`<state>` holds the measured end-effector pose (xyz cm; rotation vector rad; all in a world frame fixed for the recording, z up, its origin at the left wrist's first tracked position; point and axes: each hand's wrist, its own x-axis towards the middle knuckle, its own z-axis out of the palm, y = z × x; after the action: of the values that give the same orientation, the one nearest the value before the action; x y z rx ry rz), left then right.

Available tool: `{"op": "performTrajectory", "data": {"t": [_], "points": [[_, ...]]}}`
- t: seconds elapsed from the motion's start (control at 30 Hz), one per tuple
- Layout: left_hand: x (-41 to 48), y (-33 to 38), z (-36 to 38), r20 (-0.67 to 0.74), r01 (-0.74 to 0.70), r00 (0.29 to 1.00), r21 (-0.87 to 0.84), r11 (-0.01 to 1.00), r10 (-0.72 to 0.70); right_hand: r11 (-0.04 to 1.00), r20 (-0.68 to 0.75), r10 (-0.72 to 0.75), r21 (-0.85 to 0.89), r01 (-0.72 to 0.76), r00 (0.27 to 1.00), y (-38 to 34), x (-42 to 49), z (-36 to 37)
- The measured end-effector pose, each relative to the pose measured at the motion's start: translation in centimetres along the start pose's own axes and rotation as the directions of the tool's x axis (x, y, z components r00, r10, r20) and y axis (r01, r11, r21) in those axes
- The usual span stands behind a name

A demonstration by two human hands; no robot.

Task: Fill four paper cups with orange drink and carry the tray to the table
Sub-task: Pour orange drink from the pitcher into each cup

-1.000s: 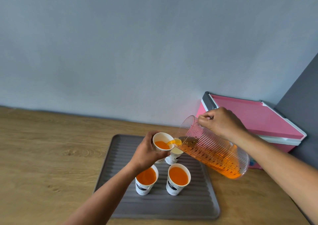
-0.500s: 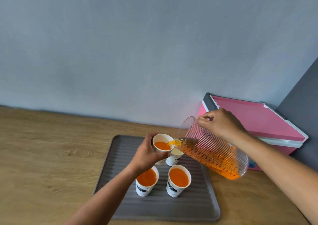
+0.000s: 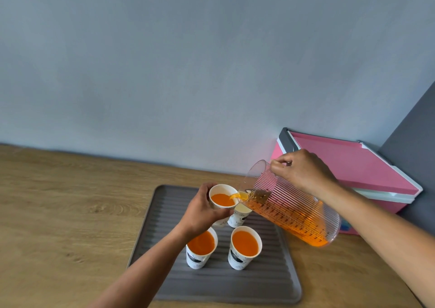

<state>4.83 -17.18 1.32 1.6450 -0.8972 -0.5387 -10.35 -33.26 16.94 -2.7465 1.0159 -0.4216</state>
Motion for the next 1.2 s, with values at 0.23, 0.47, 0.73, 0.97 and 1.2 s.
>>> {"op": "performTrajectory", "data": {"t": [0.23,0.47,0.73,0.97,1.2], "points": [[0.1,-0.18,0.08,0.004,0.01,1.0,-0.036,0.999,-0.01,1.0,-0.004,0.002,0.017,-0.002,1.0,0.09,-0.13,-0.14],[0.14,-0.49,0.23,0.016,0.01,1.0,-0.023,1.0,-0.01,1.0,-0.003,0.003,0.016,-0.003,1.0,0.27,-0.13,-0.14],[0.14,-0.54,0.35,0.01,0.003,1.0,-0.007,1.0,-0.003,1.0,-0.001,-0.013,-0.002,0.013,1.0,0.12,-0.35,-0.3],[0.17,-0.74,0.38,0.012,-0.002,1.0,-0.015,1.0,0.002,1.0,0.012,0.016,-0.009,-0.016,1.0,0.03,-0.27,-0.28],[0.19,-0.72,0.31,0.014,0.005,1.0,-0.01,1.0,-0.005,1.0,0.007,0.014,-0.008,-0.014,1.0,0.14,-0.06,-0.14]]}}
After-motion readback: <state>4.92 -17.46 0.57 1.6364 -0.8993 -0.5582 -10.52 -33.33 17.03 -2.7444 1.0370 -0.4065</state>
